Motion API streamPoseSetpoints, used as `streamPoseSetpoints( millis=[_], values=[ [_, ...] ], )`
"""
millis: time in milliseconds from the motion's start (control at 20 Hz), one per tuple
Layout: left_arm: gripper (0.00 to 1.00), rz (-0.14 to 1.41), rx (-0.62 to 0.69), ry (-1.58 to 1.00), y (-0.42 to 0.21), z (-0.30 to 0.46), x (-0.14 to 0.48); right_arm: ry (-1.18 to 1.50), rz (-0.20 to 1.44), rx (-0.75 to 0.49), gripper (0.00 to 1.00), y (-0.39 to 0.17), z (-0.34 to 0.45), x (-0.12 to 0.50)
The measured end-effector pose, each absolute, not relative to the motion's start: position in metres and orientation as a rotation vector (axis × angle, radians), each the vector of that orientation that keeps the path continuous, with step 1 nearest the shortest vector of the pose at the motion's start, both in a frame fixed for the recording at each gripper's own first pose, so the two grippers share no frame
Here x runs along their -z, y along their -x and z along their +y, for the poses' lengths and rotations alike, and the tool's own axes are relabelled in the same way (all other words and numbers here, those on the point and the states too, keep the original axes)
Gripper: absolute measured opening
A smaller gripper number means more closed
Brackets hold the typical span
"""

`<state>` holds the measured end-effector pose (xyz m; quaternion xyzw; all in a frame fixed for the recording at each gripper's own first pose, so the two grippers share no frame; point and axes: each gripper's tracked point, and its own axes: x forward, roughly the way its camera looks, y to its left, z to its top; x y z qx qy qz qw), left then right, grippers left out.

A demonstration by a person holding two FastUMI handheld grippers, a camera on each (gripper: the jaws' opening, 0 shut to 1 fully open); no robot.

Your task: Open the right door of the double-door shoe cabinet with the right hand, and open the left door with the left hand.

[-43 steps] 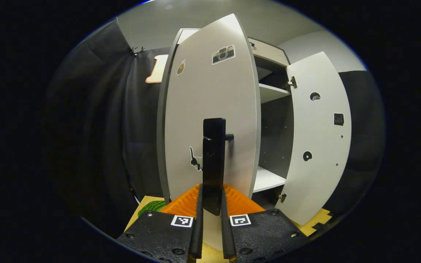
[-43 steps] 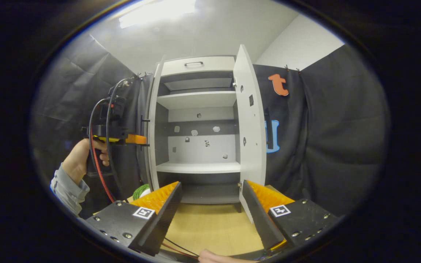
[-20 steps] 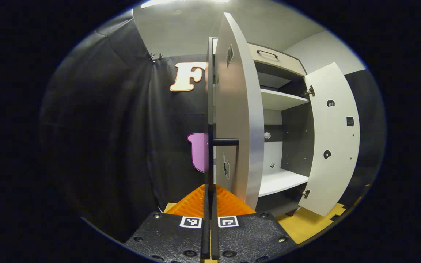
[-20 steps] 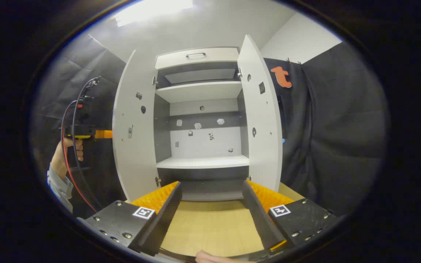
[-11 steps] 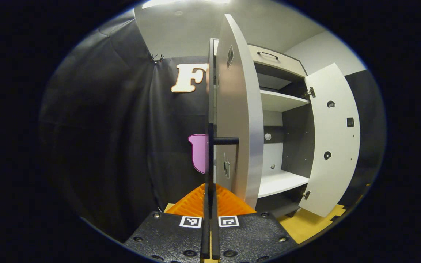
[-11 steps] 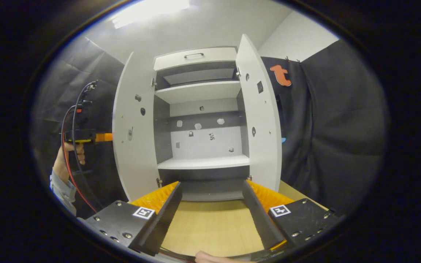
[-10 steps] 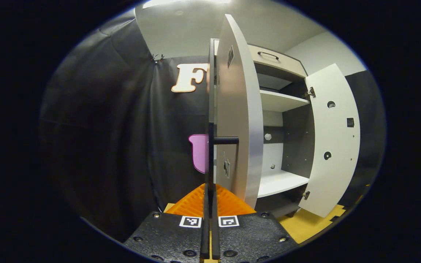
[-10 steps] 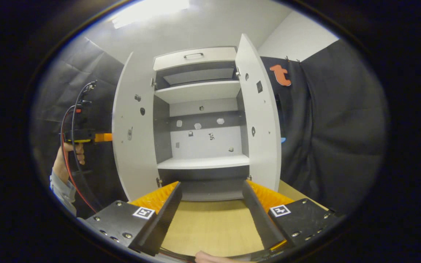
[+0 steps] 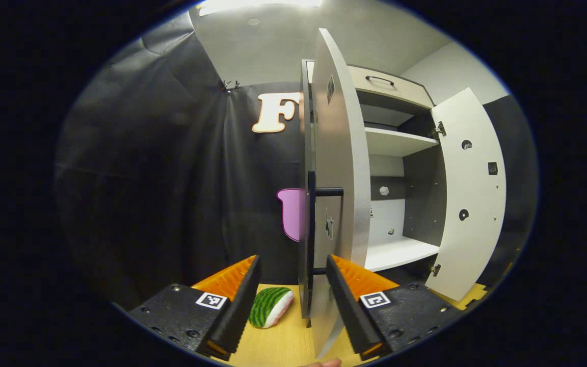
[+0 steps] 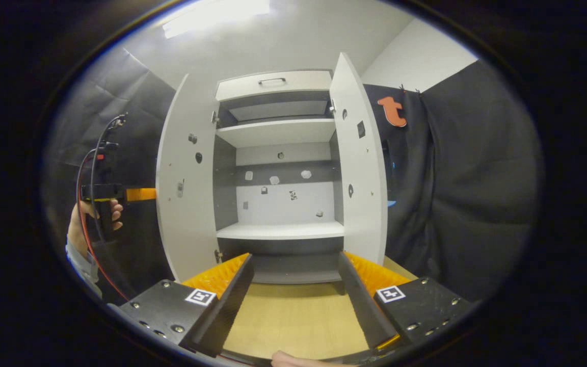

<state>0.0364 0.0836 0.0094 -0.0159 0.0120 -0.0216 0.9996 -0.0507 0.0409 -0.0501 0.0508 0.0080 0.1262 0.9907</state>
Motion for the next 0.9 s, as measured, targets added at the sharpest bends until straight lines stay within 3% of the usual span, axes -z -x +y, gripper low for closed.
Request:
streamPoseSetpoints(
  millis=[100,150,300,900],
  values=[
    [0.98,0.044,0.019,0.028,-0.026,0.089,-0.005,-0.099,0.009,-0.248,0.99,0.051,0.039,0.049],
    [0.99,0.047,0.026,0.036,-0.019,0.089,-0.004,-0.100,0.006,-0.244,0.99,0.050,0.038,0.049],
    [0.97,0.038,0.038,0.061,0.000,0.083,-0.006,-0.102,0.008,-0.237,0.95,0.048,0.036,0.051],
    [0.97,-0.015,0.073,0.052,0.055,0.027,-0.021,-0.070,-0.037,-0.239,0.98,0.045,0.028,0.038]
  ],
)
